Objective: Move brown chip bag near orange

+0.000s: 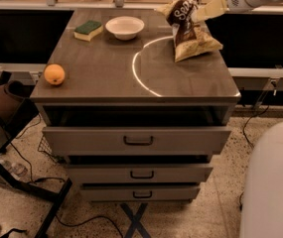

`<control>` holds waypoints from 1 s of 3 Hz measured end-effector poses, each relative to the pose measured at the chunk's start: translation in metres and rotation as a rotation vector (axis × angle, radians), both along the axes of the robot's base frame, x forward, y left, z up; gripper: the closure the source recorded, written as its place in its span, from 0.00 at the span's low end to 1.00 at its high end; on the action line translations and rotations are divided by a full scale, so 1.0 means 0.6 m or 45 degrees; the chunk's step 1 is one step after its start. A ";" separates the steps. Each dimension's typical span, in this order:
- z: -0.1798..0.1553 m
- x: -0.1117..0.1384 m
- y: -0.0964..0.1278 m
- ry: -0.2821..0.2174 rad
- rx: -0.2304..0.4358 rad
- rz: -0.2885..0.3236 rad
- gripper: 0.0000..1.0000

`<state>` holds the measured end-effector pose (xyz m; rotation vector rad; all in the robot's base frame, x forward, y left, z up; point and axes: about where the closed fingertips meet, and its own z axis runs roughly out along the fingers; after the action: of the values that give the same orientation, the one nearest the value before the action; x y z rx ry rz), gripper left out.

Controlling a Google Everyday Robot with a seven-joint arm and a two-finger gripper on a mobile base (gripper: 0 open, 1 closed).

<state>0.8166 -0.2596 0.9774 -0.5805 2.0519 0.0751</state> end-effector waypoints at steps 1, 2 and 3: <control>-0.071 0.049 0.028 0.056 0.109 0.024 0.00; -0.117 0.067 0.051 0.102 0.177 0.045 0.00; -0.123 0.069 0.052 0.107 0.180 0.047 0.00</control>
Offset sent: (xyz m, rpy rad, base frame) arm 0.0577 0.0362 -0.0931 0.2026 0.1145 0.0491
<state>0.8579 -0.2284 0.9038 -0.5347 2.0970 0.2680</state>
